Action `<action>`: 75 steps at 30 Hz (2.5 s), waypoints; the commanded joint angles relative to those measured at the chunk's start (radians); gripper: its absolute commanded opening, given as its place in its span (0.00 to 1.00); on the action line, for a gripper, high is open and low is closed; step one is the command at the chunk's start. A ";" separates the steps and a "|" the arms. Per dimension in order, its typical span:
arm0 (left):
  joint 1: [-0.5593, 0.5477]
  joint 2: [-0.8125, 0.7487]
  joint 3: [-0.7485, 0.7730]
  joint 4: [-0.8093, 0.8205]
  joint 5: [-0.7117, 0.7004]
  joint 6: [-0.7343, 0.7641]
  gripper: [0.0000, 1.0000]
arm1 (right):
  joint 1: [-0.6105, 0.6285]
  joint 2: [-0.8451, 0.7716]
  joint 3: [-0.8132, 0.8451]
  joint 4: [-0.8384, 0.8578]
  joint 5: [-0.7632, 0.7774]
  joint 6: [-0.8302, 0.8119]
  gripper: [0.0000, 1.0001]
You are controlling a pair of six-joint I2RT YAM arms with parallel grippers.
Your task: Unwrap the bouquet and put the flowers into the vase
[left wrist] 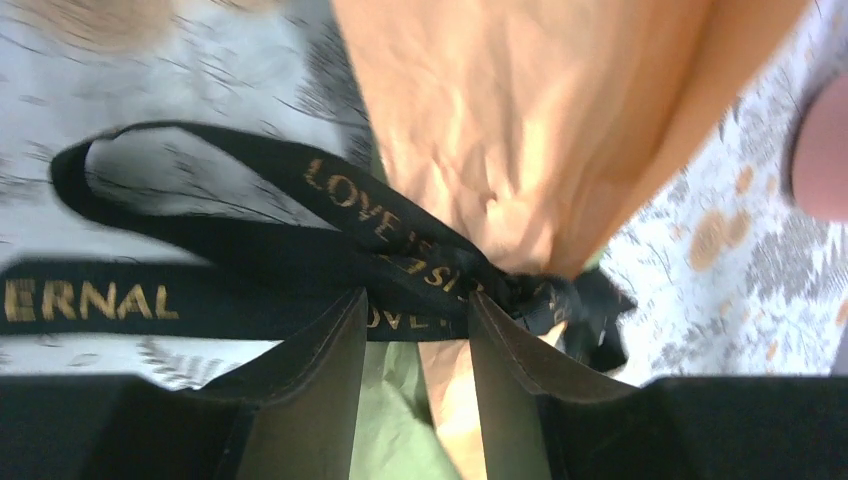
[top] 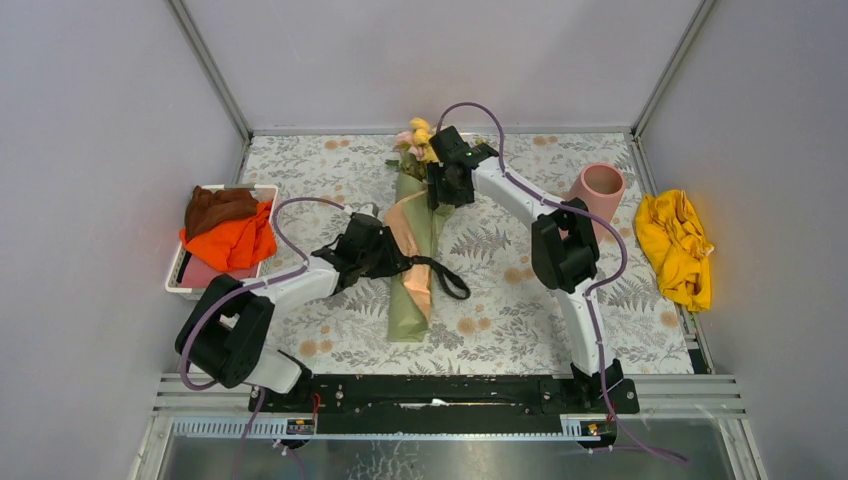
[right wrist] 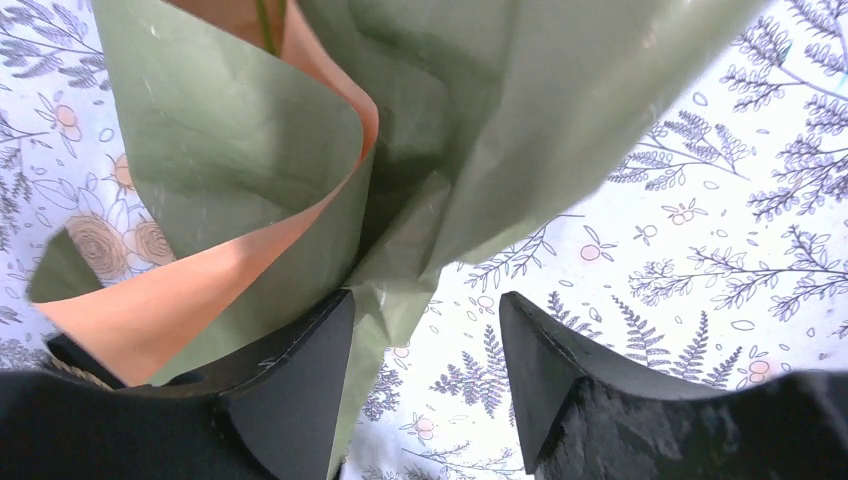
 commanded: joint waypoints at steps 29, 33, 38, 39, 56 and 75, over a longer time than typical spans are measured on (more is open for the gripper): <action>-0.069 -0.839 0.072 -0.009 -0.469 -0.003 0.78 | 0.344 -0.458 -0.320 0.030 0.176 -0.166 0.64; -0.069 -0.834 0.178 -0.247 -0.649 -0.014 0.98 | 0.386 -0.399 -0.345 0.032 0.179 -0.179 0.58; -0.069 -0.895 0.169 -0.333 -0.745 -0.043 0.99 | 0.400 -0.312 -0.284 0.021 0.207 -0.202 0.54; -0.069 -0.906 0.163 -0.340 -0.763 -0.042 0.99 | 0.402 -0.292 -0.265 0.014 0.216 -0.211 0.54; -0.069 -0.882 0.127 -0.338 -0.731 0.007 0.99 | 0.415 -0.106 -0.102 -0.050 0.265 -0.298 0.53; -0.069 -0.899 0.108 -0.355 -0.739 0.026 0.99 | 0.425 -0.041 -0.051 -0.075 0.269 -0.304 0.36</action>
